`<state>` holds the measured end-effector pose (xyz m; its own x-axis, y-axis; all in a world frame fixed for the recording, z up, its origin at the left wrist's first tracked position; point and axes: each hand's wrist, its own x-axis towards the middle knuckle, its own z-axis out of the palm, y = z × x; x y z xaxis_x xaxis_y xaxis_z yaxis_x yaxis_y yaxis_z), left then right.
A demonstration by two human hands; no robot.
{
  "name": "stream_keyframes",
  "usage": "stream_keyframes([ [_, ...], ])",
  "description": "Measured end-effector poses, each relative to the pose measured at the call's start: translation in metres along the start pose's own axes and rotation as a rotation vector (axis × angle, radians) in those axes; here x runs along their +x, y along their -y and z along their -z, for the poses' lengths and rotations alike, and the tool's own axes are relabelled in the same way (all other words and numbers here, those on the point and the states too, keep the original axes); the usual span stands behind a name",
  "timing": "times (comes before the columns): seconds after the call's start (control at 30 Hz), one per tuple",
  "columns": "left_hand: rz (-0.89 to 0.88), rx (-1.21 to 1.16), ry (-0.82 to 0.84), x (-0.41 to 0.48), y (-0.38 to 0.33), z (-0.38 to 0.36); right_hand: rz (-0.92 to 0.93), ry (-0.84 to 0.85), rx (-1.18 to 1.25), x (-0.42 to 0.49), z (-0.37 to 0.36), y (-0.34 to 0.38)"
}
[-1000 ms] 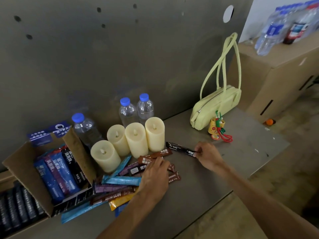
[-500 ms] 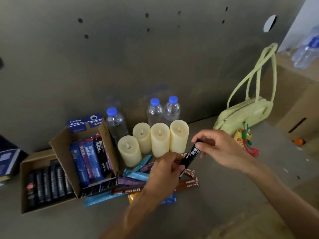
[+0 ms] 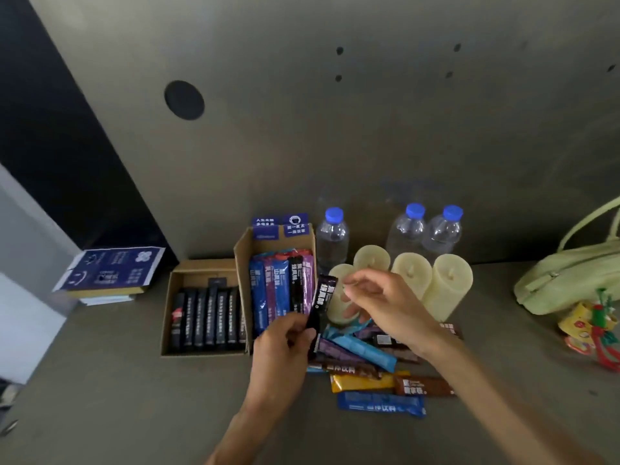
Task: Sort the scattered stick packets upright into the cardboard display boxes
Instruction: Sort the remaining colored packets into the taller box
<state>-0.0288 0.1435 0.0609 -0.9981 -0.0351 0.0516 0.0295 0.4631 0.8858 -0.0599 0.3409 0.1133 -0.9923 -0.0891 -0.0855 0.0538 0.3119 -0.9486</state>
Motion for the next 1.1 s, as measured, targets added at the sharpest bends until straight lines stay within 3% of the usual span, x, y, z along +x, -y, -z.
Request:
stream_keyframes([
  [0.13,0.073,0.062,-0.080,0.024,0.021,0.008,-0.171,0.014,0.030,0.012,-0.039,-0.020],
  [0.27,0.093,0.178,-0.076,0.043,0.025,0.002,-0.180,0.031,-0.094,0.019,-0.061,-0.037],
  [0.73,-0.063,0.423,0.004,0.060,0.030,-0.012,-0.217,-0.020,-0.079,0.023,-0.065,-0.045],
  [0.87,-0.198,0.533,0.043,0.057,0.034,-0.011,-0.204,-0.023,-0.106,0.024,-0.065,-0.048],
  [1.0,-0.425,0.723,-0.046,0.058,0.040,-0.011,-0.194,-0.016,-0.104,0.023,-0.065,-0.048],
  [1.1,-0.493,0.782,-0.054,0.062,0.045,-0.011,-0.187,-0.013,-0.094,0.021,-0.064,-0.045],
])
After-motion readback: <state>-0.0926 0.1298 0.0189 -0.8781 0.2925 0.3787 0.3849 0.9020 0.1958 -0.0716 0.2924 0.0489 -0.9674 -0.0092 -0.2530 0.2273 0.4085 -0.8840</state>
